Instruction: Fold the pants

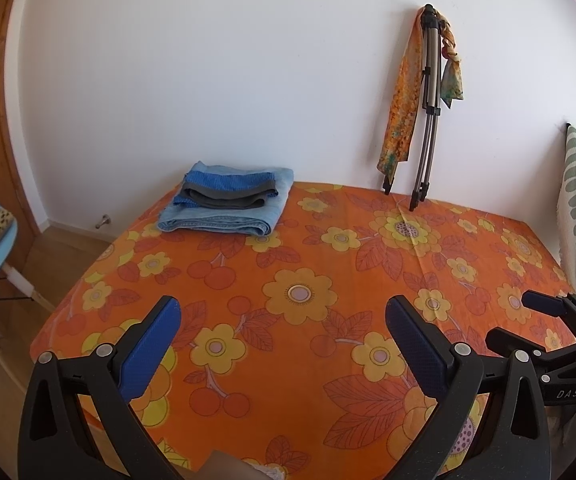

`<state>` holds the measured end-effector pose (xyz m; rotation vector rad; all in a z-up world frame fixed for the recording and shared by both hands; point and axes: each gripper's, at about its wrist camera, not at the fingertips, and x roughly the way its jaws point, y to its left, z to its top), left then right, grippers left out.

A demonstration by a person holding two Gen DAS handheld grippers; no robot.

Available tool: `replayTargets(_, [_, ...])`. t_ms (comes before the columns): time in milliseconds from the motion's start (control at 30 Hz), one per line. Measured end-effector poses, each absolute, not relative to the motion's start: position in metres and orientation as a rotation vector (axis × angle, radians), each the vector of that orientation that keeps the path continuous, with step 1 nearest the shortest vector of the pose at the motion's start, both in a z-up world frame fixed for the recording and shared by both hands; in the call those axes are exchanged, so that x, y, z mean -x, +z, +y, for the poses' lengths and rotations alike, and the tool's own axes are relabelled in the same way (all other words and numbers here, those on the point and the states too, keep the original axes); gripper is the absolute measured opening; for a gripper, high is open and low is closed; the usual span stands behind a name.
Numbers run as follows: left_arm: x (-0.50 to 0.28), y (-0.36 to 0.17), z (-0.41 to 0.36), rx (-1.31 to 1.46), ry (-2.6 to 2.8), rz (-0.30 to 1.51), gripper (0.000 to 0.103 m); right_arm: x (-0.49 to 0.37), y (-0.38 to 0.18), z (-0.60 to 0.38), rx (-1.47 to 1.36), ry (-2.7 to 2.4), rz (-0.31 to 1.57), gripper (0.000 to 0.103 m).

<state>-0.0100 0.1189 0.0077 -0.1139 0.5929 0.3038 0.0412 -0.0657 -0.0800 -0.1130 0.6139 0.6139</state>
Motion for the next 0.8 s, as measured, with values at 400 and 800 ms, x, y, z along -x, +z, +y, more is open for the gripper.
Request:
replayTargets(400, [0.010, 0.007, 0.120, 0.132, 0.296, 0.598, 0.102, -0.042, -0.081, -0.066, 0.112, 0.614, 0.616, 0.103])
replayTargets(800, [0.013, 0.008, 0.126, 0.150, 0.292, 0.561, 0.102, -0.049, -0.084, -0.077, 0.089, 0.570, 0.624, 0.103])
